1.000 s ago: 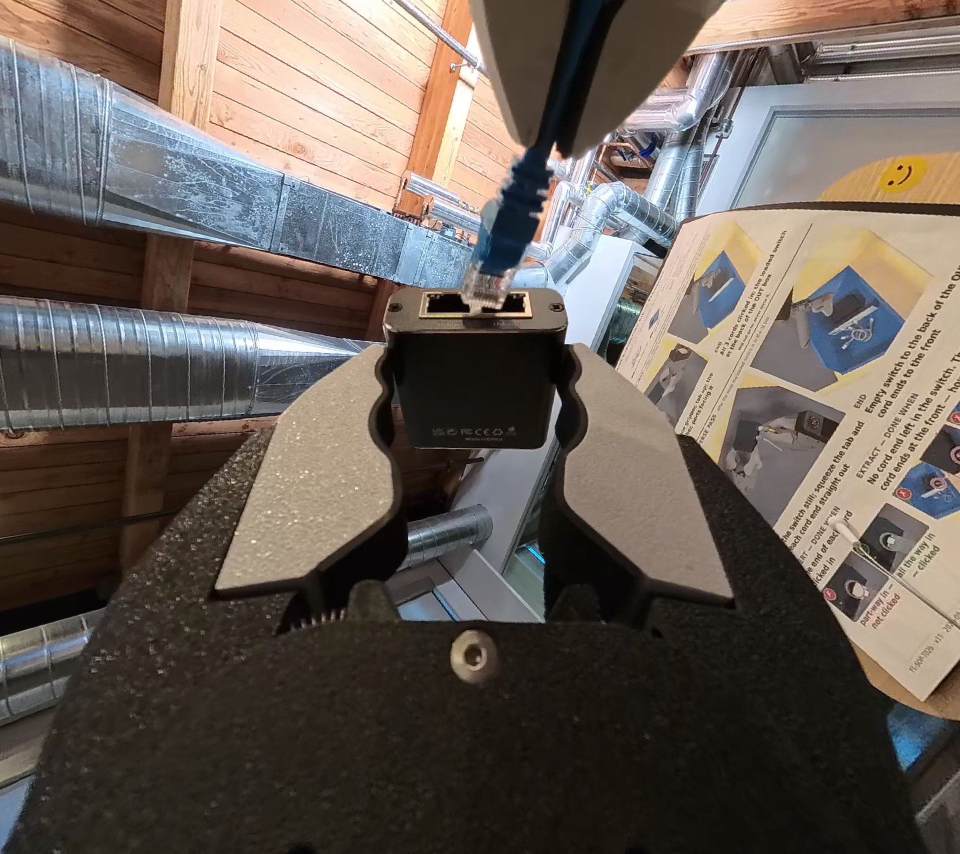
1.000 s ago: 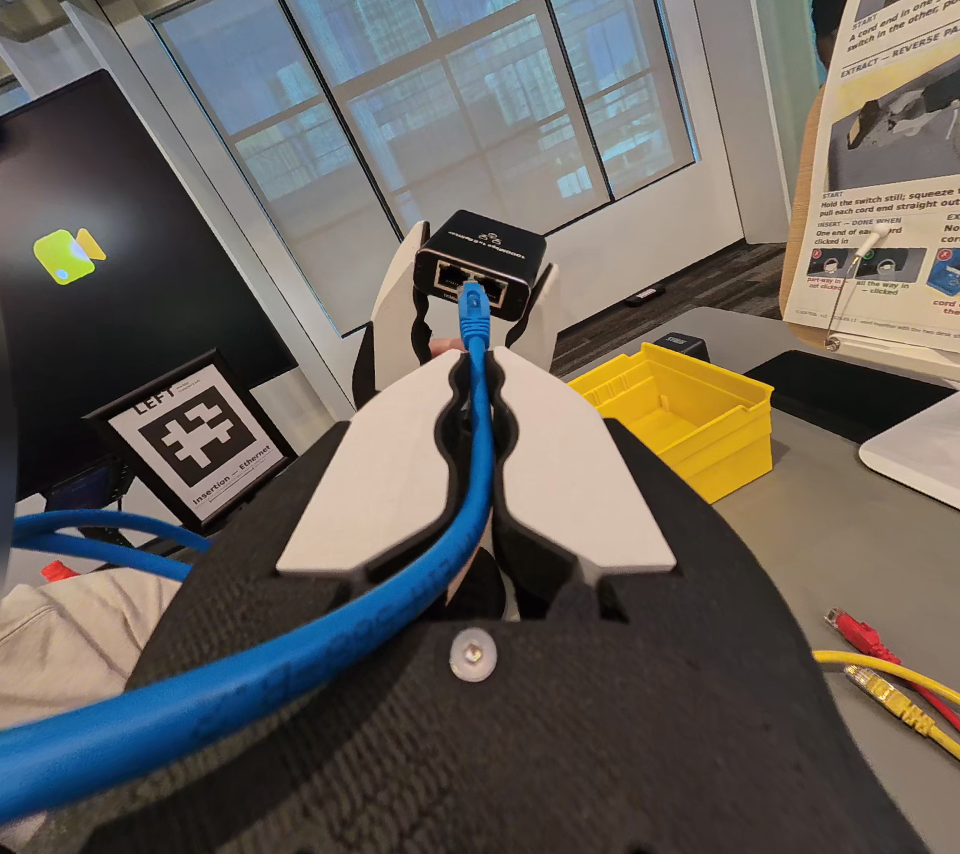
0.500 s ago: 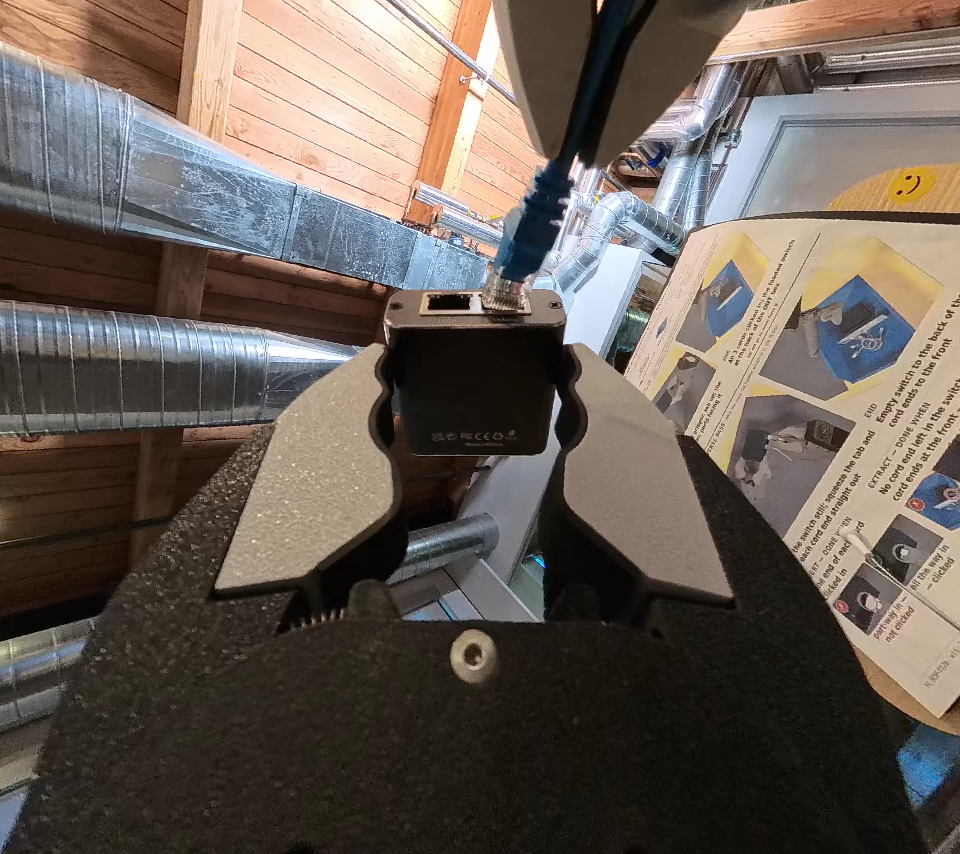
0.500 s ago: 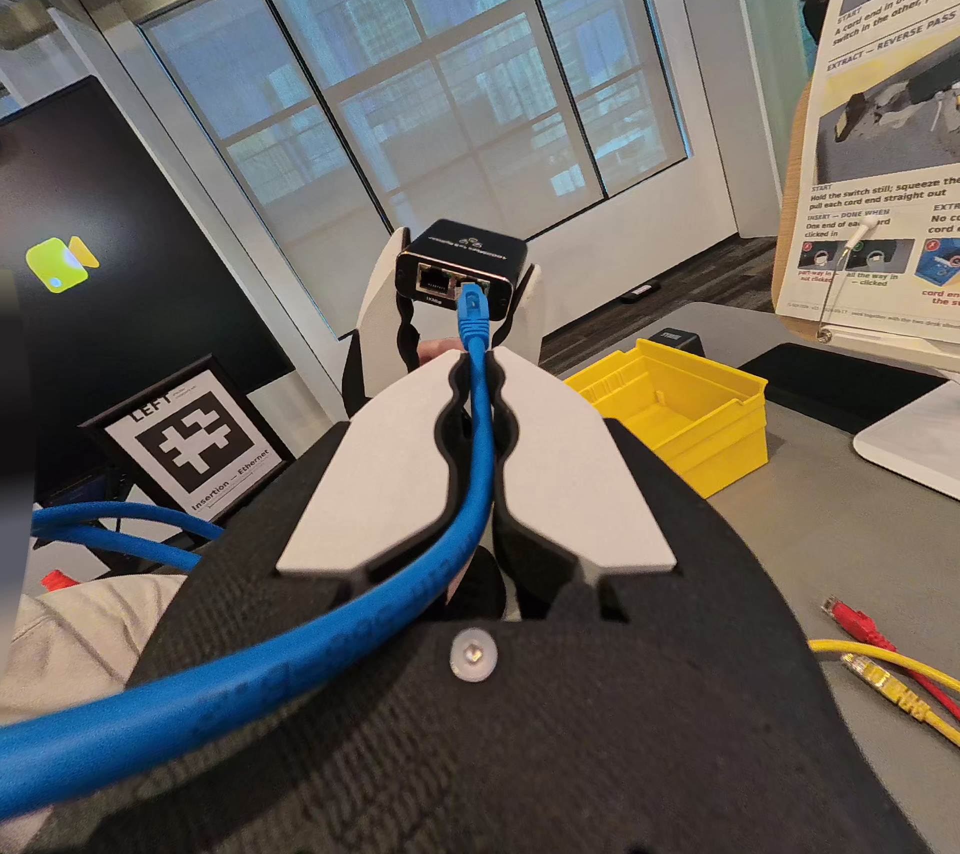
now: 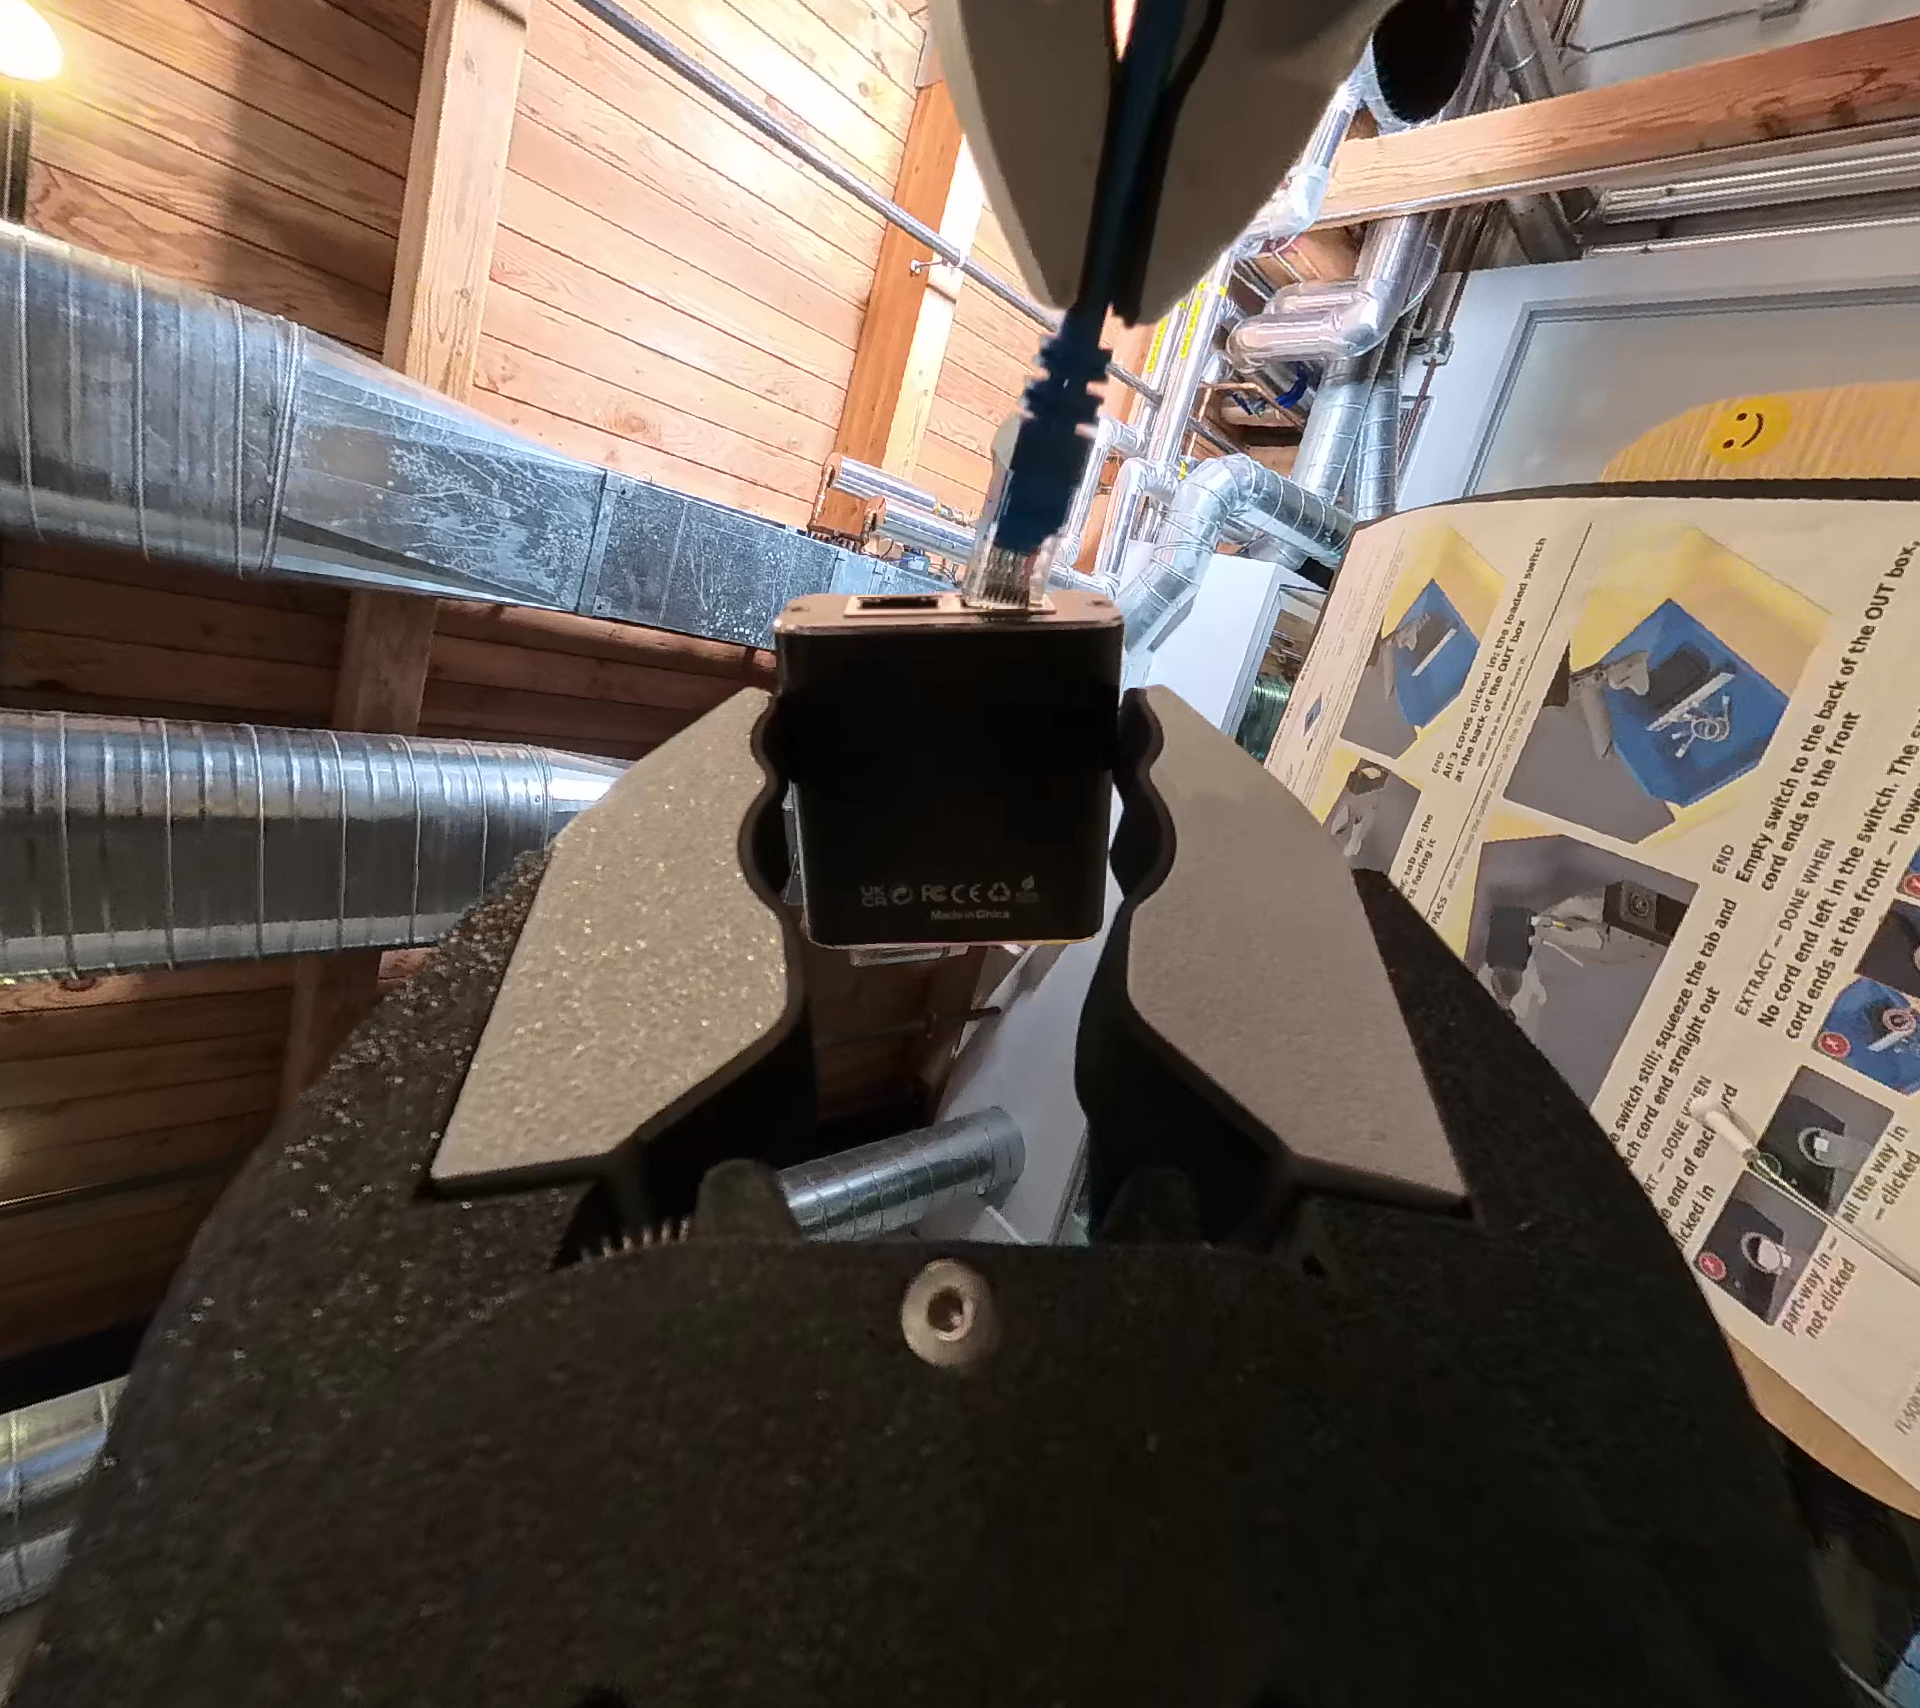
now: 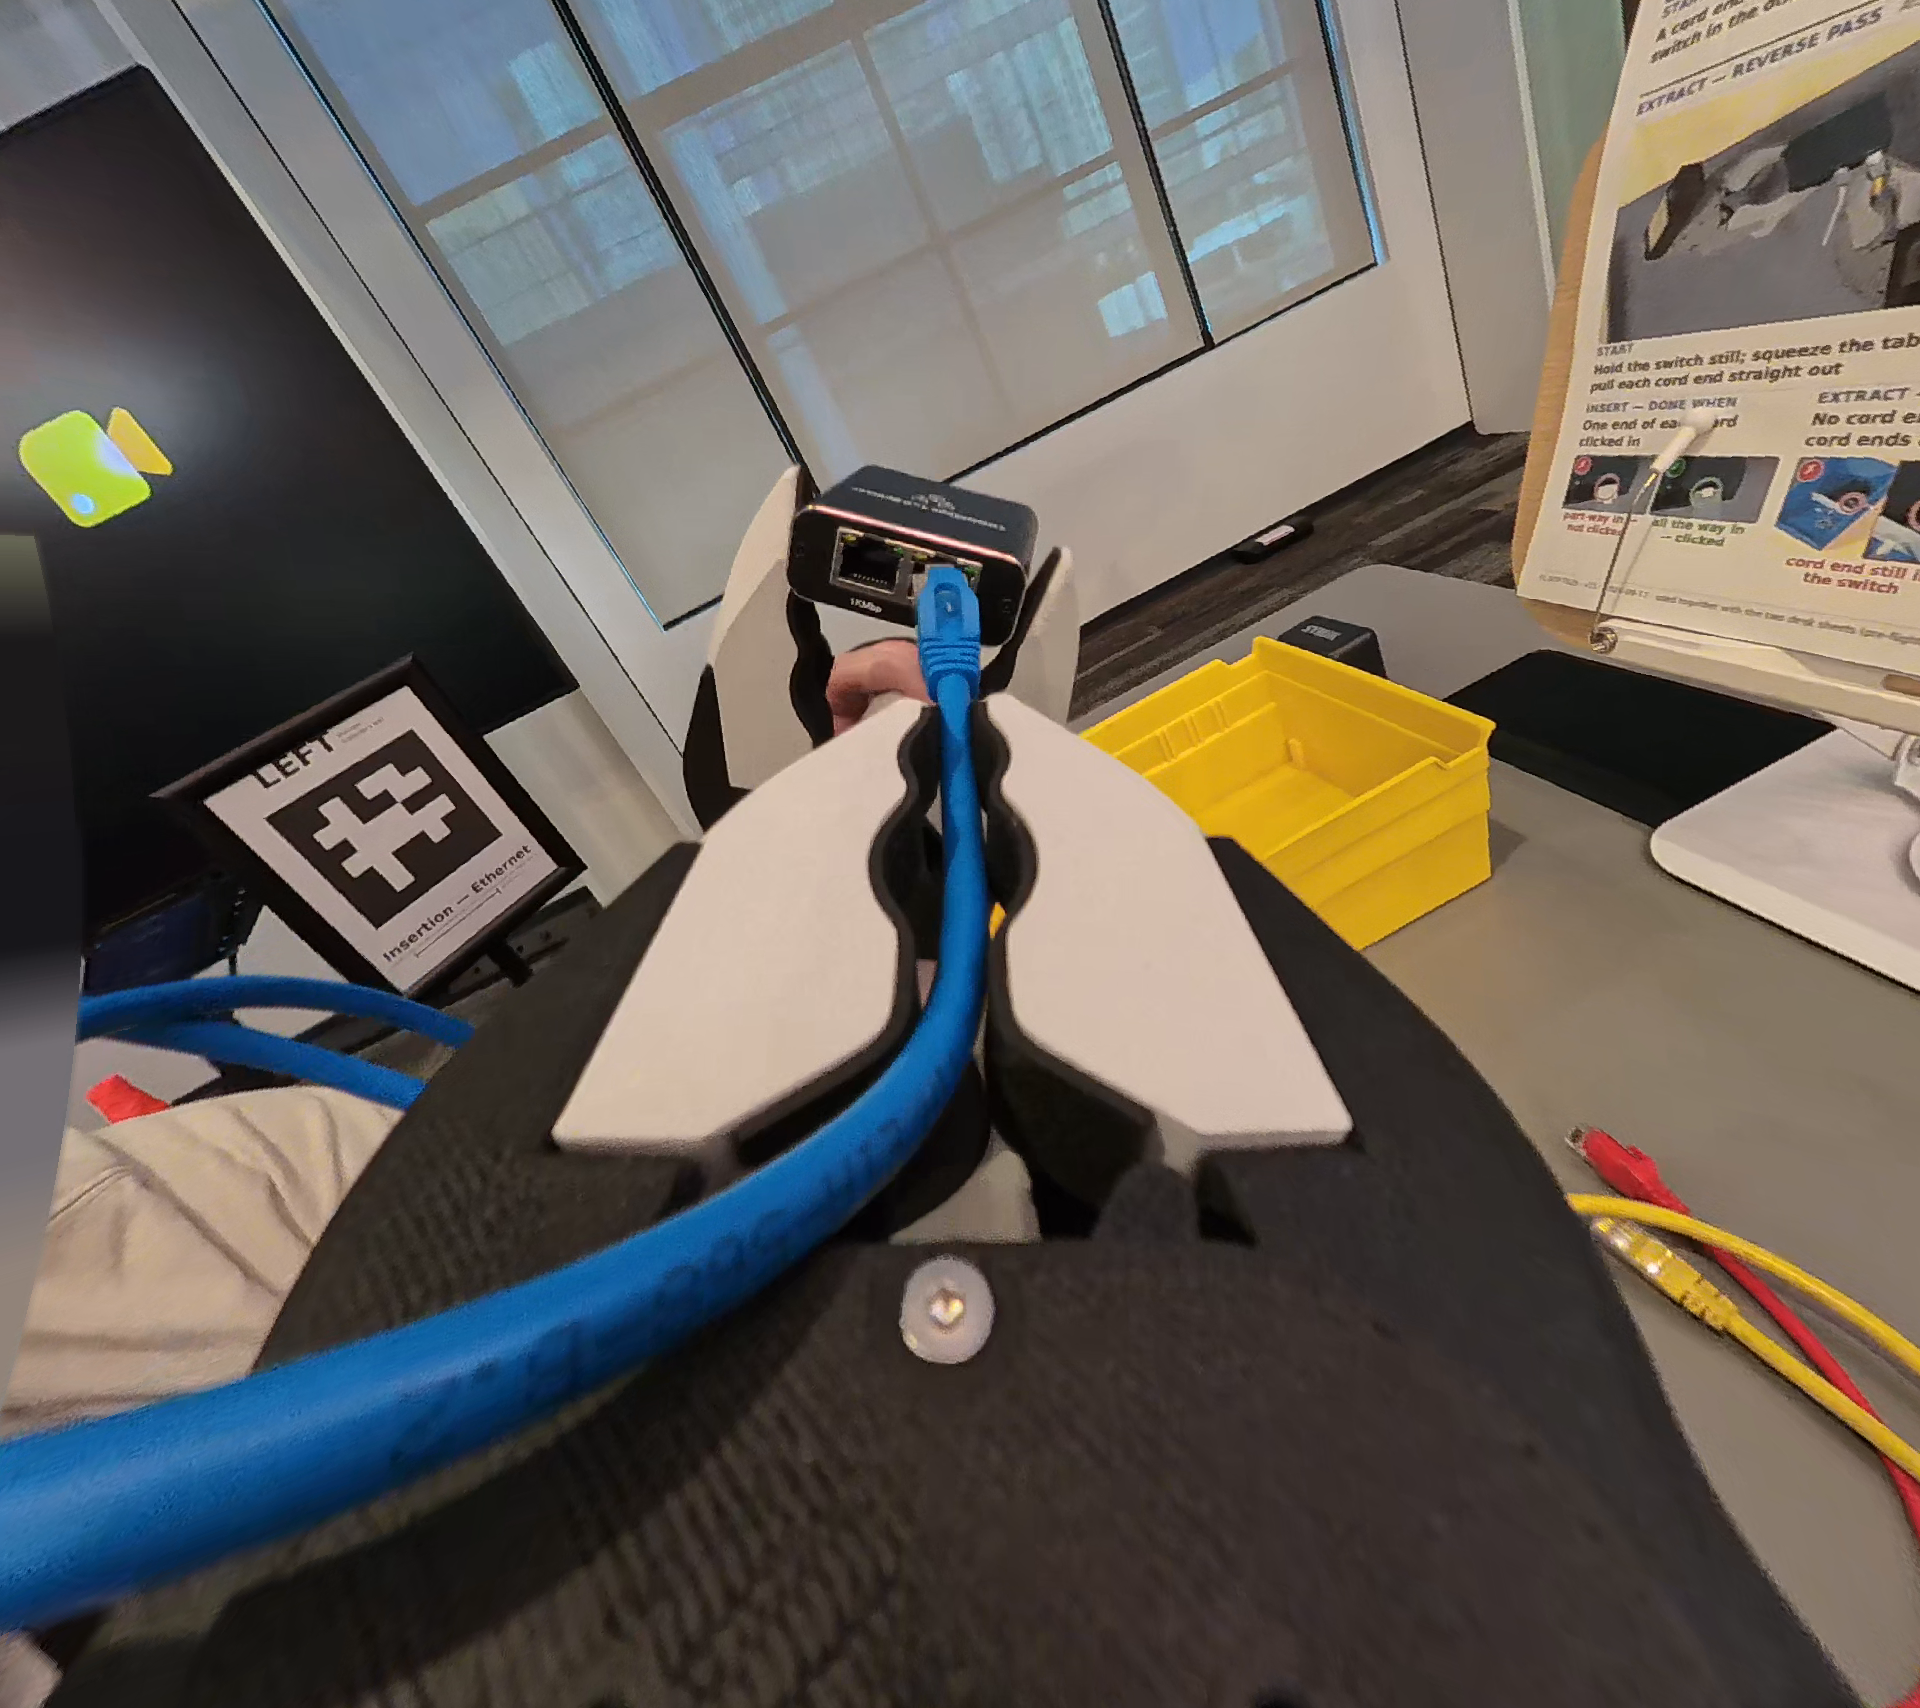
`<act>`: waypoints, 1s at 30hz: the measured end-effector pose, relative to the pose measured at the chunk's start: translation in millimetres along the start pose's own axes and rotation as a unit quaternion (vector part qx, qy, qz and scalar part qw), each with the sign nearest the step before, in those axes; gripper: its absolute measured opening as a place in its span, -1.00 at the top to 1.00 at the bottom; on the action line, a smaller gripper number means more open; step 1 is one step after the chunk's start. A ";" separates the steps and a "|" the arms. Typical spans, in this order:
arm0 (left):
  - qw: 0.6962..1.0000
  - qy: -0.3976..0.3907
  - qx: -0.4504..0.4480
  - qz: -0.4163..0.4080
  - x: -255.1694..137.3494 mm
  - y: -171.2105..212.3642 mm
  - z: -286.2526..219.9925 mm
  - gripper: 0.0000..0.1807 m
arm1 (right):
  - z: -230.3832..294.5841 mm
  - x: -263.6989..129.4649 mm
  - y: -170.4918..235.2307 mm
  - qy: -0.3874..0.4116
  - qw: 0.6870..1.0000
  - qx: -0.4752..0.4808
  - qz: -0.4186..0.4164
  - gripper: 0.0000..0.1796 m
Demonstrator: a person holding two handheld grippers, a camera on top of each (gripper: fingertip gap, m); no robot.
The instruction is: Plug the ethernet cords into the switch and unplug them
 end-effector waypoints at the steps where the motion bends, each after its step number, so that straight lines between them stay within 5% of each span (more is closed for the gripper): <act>1: 1.000 -0.001 0.001 -0.003 -0.4 -0.6 0.1 0.34 | 0.1 -0.7 0.3 -0.002 1.000 -0.001 0.009 0.93; 12: 0.998 0.034 0.014 -0.052 -3.6 -25.9 -14.2 0.34 | -8.3 -32.7 -4.2 0.016 0.997 -0.005 0.077 0.94; 30: 0.998 0.050 -0.028 -0.039 -3.3 -37.7 -11.7 0.35 | 0.3 -43.2 -11.7 0.030 0.997 -0.051 0.057 0.93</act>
Point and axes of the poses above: each gripper's, where its closed fingertips meet, x out along the fingers, y out of its underside, z = x × y across the jaws, the point moved 8 cm from there along -x, back along the fingers, and after that the axes turned 2 degrees about x, right-handed, at the moved point
